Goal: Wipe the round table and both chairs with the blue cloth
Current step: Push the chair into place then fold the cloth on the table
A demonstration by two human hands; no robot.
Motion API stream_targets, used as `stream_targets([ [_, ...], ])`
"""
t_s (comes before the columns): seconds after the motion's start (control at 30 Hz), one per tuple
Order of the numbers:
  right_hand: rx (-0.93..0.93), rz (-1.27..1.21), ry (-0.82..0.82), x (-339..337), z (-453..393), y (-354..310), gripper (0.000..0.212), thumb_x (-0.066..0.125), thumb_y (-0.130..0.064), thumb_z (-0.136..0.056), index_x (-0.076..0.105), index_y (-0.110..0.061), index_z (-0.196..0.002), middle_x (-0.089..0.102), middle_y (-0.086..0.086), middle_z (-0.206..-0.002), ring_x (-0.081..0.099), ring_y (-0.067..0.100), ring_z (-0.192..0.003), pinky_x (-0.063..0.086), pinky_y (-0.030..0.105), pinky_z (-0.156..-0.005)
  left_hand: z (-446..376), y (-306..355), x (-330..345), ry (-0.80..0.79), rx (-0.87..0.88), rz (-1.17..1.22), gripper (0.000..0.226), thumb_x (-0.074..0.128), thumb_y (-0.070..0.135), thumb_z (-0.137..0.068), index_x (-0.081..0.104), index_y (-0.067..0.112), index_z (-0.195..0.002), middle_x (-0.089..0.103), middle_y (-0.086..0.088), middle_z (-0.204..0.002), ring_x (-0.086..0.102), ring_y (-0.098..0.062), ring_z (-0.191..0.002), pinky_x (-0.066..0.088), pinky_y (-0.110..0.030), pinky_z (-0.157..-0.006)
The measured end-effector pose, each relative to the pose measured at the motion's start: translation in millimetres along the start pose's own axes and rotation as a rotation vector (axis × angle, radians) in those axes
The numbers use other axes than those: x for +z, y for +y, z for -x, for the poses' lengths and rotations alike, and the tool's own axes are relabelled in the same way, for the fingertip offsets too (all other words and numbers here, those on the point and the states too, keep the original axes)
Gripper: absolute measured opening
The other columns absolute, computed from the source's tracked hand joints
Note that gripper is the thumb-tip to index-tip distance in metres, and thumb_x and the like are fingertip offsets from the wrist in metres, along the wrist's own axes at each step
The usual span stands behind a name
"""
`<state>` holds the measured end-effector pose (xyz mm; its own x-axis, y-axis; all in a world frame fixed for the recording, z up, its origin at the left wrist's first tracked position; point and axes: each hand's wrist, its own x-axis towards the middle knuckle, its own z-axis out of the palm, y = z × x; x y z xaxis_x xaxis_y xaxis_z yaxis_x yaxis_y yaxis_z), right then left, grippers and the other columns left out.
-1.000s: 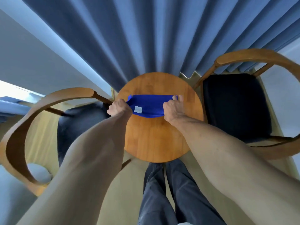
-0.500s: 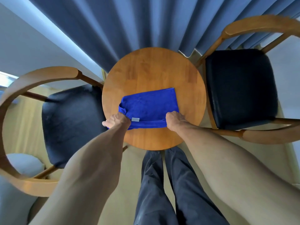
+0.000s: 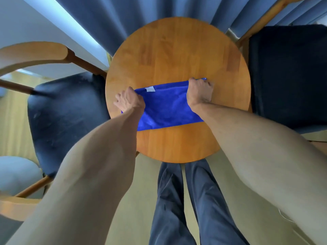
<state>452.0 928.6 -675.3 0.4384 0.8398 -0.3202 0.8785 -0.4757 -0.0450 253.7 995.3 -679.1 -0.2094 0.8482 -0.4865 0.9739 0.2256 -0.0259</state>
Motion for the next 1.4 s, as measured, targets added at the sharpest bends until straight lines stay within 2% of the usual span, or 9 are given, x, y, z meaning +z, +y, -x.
stream_targets([
  [0.23, 0.032, -0.015, 0.122, 19, -19, 6, 0.039, 0.041, 0.009, -0.081, 0.057, -0.01, -0.113, 0.066, 0.013, -0.098, 0.059, 0.035, -0.095, 0.038, 0.042, -0.084, 2, -6, 16, -0.004, -0.211, 0.256, 0.039, 0.043, 0.034, -0.094, 0.044, 0.011, -0.125, 0.041, -0.012, -0.13, 0.043, -0.031, -0.121, 0.035, -0.04, -0.077],
  [0.43, 0.369, -0.164, -0.103, 14, -12, -1, 0.043, 0.06, -0.006, -0.087, 0.05, -0.014, -0.128, 0.055, 0.014, -0.119, 0.054, 0.034, -0.109, 0.047, 0.045, -0.082, 25, -16, 13, -0.149, -0.377, 0.304, 0.062, 0.059, 0.034, -0.064, 0.05, 0.01, -0.12, 0.06, -0.006, -0.114, 0.062, -0.03, -0.102, 0.05, -0.046, -0.092],
  [0.6, 0.327, -0.082, -0.022, 23, -3, 7, 0.032, 0.051, -0.005, -0.087, 0.057, -0.012, -0.118, 0.058, 0.012, -0.12, 0.05, 0.031, -0.115, 0.034, 0.047, -0.098, 30, -21, 16, -0.258, -0.356, 0.284, 0.015, 0.056, 0.034, -0.073, 0.054, 0.019, -0.076, 0.063, -0.001, -0.08, 0.065, -0.025, -0.084, 0.052, -0.041, -0.089],
  [0.83, 0.648, -0.307, 0.146, 17, -9, 6, 0.057, 0.045, -0.003, -0.085, 0.037, -0.011, -0.142, 0.05, 0.013, -0.125, 0.049, 0.032, -0.113, 0.037, 0.043, -0.089, 32, -18, 18, -0.186, -0.337, 0.34, 0.014, 0.052, 0.026, -0.076, 0.059, 0.014, -0.079, 0.06, -0.001, -0.073, 0.064, -0.024, -0.073, 0.056, -0.036, -0.079],
  [1.0, 0.234, -0.352, 0.062, 22, 9, -3, 0.025, 0.045, 0.002, -0.086, 0.058, -0.006, -0.106, 0.061, 0.012, -0.104, 0.057, 0.033, -0.097, 0.046, 0.04, -0.074, 38, -1, 11, -0.152, -0.184, 0.469, 0.017, 0.051, 0.024, -0.073, 0.057, 0.012, -0.084, 0.058, -0.003, -0.074, 0.062, -0.03, -0.077, 0.052, -0.033, -0.07],
  [1.13, 0.531, -0.489, -0.127, 16, 16, -3, 0.03, 0.034, -0.021, -0.103, 0.059, -0.006, -0.111, 0.065, 0.013, -0.107, 0.061, 0.033, -0.099, 0.038, 0.034, -0.067, 50, 36, -7, -0.257, 0.134, 0.563, 0.013, 0.053, 0.028, -0.067, 0.047, 0.017, -0.069, 0.049, 0.001, -0.062, 0.051, -0.029, -0.067, 0.035, -0.029, -0.055],
  [1.27, 0.593, -0.567, -0.174, 1, 23, 13, 0.04, 0.029, -0.03, -0.106, 0.059, -0.006, -0.119, 0.065, 0.016, -0.118, 0.06, 0.035, -0.107, 0.039, 0.032, -0.075, 73, 74, -17, -0.394, 0.291, 0.554, 0.024, 0.06, 0.018, -0.074, 0.039, 0.023, -0.061, 0.042, 0.004, -0.057, 0.043, -0.024, -0.063, 0.029, -0.028, -0.052],
  [1.37, 0.656, -0.642, -0.193, -11, 22, 30, 0.045, 0.029, -0.037, -0.105, 0.059, -0.008, -0.123, 0.063, 0.017, -0.124, 0.059, 0.035, -0.112, 0.043, 0.037, -0.088, 90, 99, -15, -0.476, 0.358, 0.547, 0.001, 0.057, 0.022, -0.072, 0.057, 0.022, -0.072, 0.051, 0.005, -0.061, 0.051, -0.023, -0.07, 0.04, -0.031, -0.057],
  [1.4, 0.688, -0.678, -0.191, -15, 21, 37, 0.047, 0.031, -0.04, -0.104, 0.059, -0.008, -0.124, 0.063, 0.016, -0.125, 0.058, 0.034, -0.113, 0.042, 0.036, -0.088, 93, 106, -14, -0.534, 0.363, 0.572, 0.018, 0.053, 0.026, -0.069, 0.066, 0.022, -0.081, 0.059, 0.005, -0.066, 0.056, -0.023, -0.073, 0.048, -0.034, -0.065],
])
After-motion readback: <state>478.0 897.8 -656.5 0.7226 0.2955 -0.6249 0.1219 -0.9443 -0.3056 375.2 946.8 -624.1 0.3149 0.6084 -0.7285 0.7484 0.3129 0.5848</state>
